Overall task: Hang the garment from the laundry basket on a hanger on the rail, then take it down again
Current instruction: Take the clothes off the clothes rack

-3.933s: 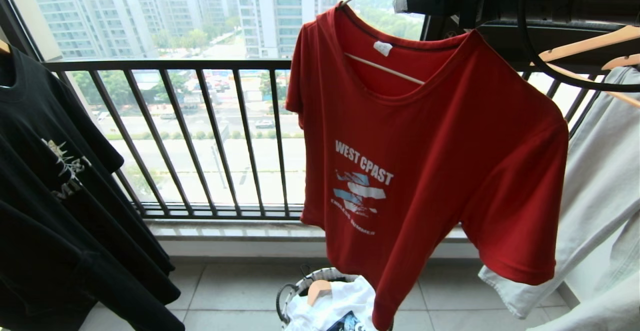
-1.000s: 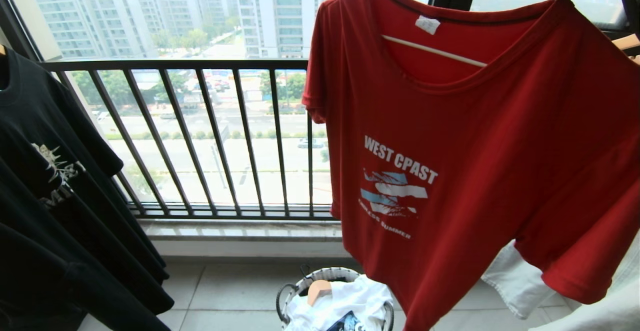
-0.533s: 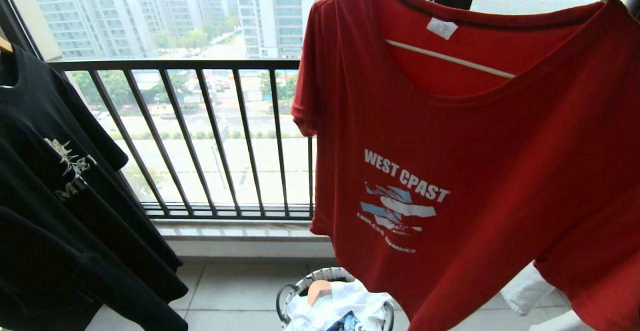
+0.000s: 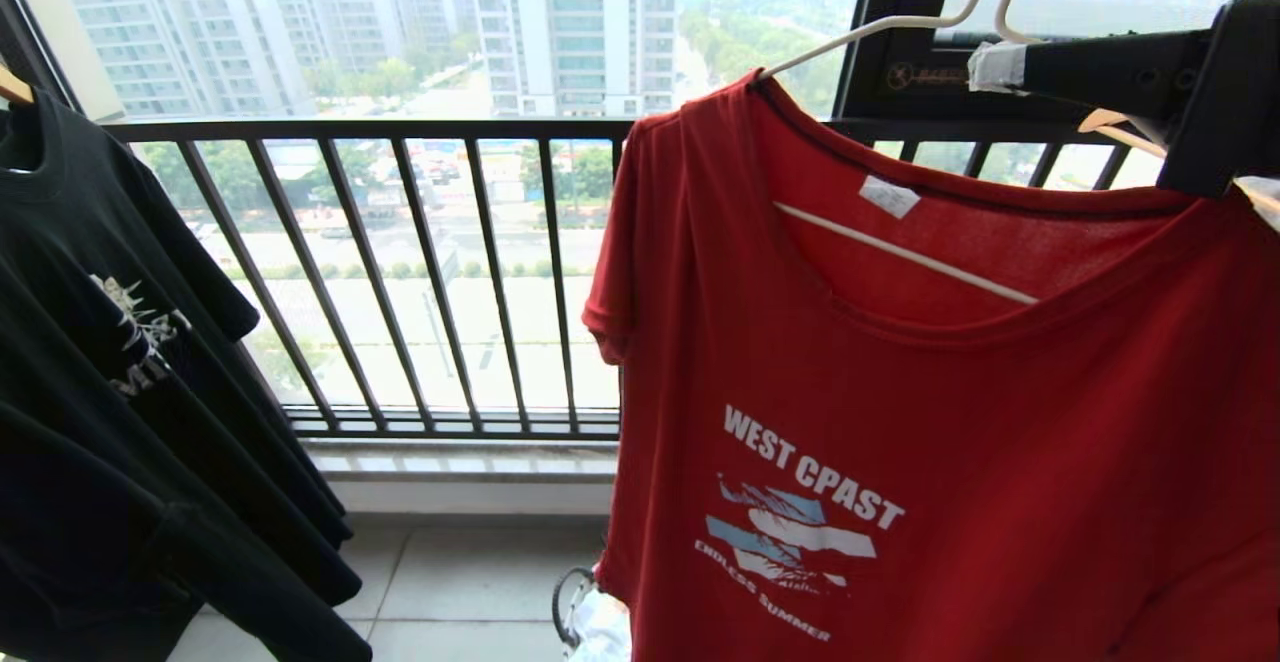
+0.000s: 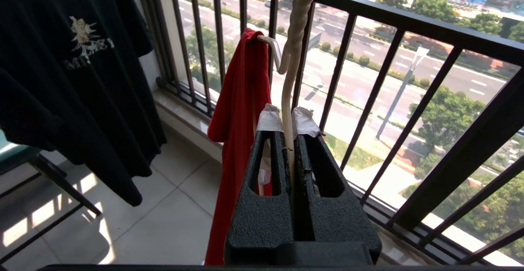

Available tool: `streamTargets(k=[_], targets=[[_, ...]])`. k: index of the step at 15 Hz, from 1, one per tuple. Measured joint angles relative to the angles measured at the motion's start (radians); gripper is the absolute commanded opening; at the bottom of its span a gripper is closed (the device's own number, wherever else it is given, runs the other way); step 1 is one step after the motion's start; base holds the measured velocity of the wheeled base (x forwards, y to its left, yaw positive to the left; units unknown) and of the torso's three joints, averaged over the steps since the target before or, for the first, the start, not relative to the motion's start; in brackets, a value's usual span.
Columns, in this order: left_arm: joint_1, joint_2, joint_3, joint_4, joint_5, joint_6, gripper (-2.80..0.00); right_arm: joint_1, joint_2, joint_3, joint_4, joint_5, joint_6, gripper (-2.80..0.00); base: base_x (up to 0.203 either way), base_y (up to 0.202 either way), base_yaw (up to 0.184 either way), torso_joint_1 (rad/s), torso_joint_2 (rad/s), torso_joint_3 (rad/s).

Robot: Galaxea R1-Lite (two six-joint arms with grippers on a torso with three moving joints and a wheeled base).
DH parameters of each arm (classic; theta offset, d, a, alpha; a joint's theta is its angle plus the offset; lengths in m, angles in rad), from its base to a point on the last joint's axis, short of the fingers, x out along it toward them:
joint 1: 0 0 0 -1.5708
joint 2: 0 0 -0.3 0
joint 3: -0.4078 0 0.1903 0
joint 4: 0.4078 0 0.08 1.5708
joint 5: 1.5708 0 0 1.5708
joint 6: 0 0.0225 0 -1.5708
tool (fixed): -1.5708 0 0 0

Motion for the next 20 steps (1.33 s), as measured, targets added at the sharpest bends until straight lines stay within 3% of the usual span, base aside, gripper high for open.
streamTargets(k=[2,5,9,16,20], targets=[[0.000,0.000,0.000,0.000,0.000,0.000,-2.80,-0.007,0.006,0.058,-0.028,0.022,0.029,-2.80,0.000,0.000,0.000,0.000,0.00,0.000],[0.000,0.000,0.000,0.000,0.000,0.000,-2.80,-0.074,0.035,0.092,-0.045,0.144,0.032,-2.80,0.000,0.000,0.000,0.000,0.00,0.000],[0.000,0.000,0.000,0.000,0.000,0.000,-2.80,-0.166,0.113,0.111,-0.185,0.253,0.034,-2.80,0.000,0.000,0.000,0.000,0.00,0.000],[0.000,0.000,0.000,0.000,0.000,0.000,-2.80,-0.227,0.188,0.247,-0.406,0.272,0.036,-2.80,0.000,0.000,0.000,0.000,0.00,0.000],[0.000,0.000,0.000,0.000,0.000,0.000,-2.80,-0.243,0.245,0.247,-0.514,0.271,0.033,-2.80,0.000,0.000,0.000,0.000,0.00,0.000]])
